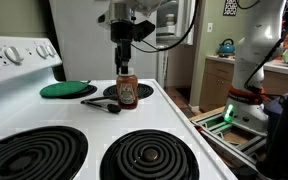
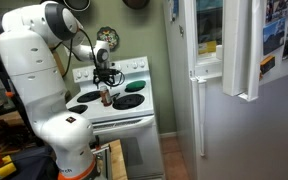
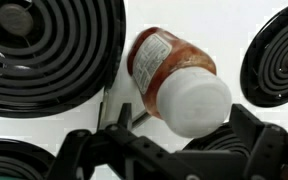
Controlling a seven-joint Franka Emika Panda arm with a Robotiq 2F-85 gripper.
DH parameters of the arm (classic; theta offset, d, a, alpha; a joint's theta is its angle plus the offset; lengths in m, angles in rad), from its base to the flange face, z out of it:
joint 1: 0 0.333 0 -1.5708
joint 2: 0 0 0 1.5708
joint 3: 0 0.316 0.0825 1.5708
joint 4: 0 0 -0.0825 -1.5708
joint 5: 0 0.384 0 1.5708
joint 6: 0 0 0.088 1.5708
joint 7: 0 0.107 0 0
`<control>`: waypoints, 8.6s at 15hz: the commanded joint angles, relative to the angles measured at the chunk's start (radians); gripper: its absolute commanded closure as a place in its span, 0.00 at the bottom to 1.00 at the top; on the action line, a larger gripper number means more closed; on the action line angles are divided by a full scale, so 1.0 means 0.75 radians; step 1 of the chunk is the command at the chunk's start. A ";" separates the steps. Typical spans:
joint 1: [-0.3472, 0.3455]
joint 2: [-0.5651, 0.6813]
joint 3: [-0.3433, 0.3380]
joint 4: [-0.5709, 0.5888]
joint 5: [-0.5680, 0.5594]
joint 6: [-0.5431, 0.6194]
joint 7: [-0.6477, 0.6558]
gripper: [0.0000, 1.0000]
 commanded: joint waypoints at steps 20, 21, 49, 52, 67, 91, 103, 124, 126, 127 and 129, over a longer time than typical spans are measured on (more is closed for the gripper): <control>-0.006 0.096 0.008 0.005 -0.039 -0.026 0.081 0.58; -0.006 0.094 0.007 0.006 -0.043 -0.034 0.088 0.65; 0.017 -0.281 -0.071 -0.241 0.007 0.199 -0.326 0.00; 0.057 -0.379 -0.137 -0.345 0.156 0.266 -0.561 0.00; 0.285 -0.643 -0.424 -0.703 0.659 0.319 -1.125 0.00; 0.150 -0.276 -0.320 -0.661 1.278 0.324 -1.726 0.00; 0.025 -0.127 -0.195 -0.579 1.659 0.351 -2.196 0.31; -0.066 -0.386 -0.041 -0.678 1.839 0.443 -2.247 0.56; -0.071 -0.389 -0.033 -0.678 1.839 0.443 -2.246 0.56; -0.074 -0.377 -0.033 -0.677 1.839 0.444 -2.246 0.56; -0.079 -0.355 -0.034 -0.670 1.839 0.445 -2.249 0.56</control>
